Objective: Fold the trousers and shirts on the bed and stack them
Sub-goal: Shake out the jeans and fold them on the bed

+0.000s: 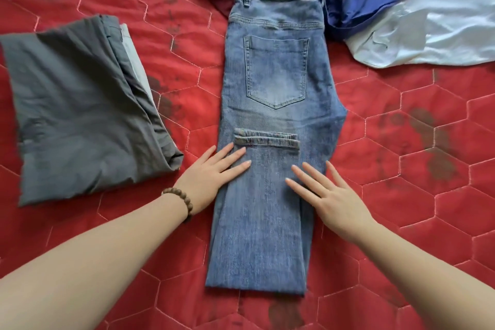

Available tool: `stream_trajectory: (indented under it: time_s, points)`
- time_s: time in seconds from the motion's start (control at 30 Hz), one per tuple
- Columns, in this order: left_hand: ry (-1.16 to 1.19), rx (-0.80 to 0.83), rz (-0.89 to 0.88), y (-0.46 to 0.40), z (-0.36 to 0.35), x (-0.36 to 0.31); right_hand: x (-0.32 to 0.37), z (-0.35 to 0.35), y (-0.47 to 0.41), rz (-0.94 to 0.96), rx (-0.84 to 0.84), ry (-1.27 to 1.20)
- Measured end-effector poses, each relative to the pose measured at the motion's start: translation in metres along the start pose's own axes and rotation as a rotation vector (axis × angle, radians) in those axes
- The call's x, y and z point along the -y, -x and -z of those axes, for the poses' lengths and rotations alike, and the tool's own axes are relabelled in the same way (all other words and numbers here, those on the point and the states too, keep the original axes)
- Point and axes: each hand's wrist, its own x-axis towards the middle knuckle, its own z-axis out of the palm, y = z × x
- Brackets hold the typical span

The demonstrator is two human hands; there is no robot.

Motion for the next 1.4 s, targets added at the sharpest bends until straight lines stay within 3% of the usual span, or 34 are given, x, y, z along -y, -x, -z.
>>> stream_trajectory:
  time_s: [0.27, 0.4, 0.47, 0.53, 0.63, 0.77, 0.87, 0.93, 1.03, 1.13, 1.27, 1.33, 1.4]
  points:
    - [0.223, 0.062, 0.163, 0.000, 0.014, -0.013, 0.009, 0.030, -0.022, -0.022, 0.203, -0.252]
    - [0.240, 0.165, 0.076, 0.020, 0.032, -0.029, 0.016, 0.059, 0.000, -0.045, 0.355, -0.609]
    - [0.349, 0.189, 0.050, 0.029, 0.040, -0.036, 0.017, 0.076, 0.012, -0.150, 0.451, -0.833]
    - [0.583, 0.175, 0.140, 0.030, 0.053, -0.042, 0.011, 0.091, 0.017, -0.294, 0.507, -1.086]
    - [1.176, 0.082, 0.422, 0.019, 0.069, -0.038, -0.010, 0.100, 0.000, -0.548, 0.395, -1.231]
    - [1.343, -0.048, 0.900, -0.021, 0.047, -0.013, -0.025, 0.093, -0.048, -0.862, 0.123, -1.377]
    - [1.519, -0.156, 1.062, -0.034, 0.029, -0.011, -0.022, 0.065, -0.074, -1.055, 0.182, -1.245]
    - [1.533, -0.224, 1.074, -0.034, 0.020, -0.010, -0.021, 0.053, -0.076, -1.117, 0.197, -1.161]
    - [1.619, -0.199, 0.968, -0.031, 0.014, -0.011, -0.024, 0.044, -0.069, -1.023, 0.184, -1.218]
    - [1.367, -0.177, 0.854, -0.026, 0.018, -0.011, -0.025, 0.043, -0.063, -0.955, 0.159, -1.262]
    - [1.101, -0.178, 0.861, -0.031, 0.025, -0.008, -0.028, 0.040, -0.064, -0.937, 0.028, -1.297]
    - [1.131, -0.256, 0.849, -0.039, 0.036, -0.001, -0.034, 0.044, -0.073, -0.901, -0.094, -1.369]
    - [1.331, -0.363, 0.847, -0.052, 0.048, 0.007, -0.042, 0.051, -0.088, -0.876, -0.180, -1.446]
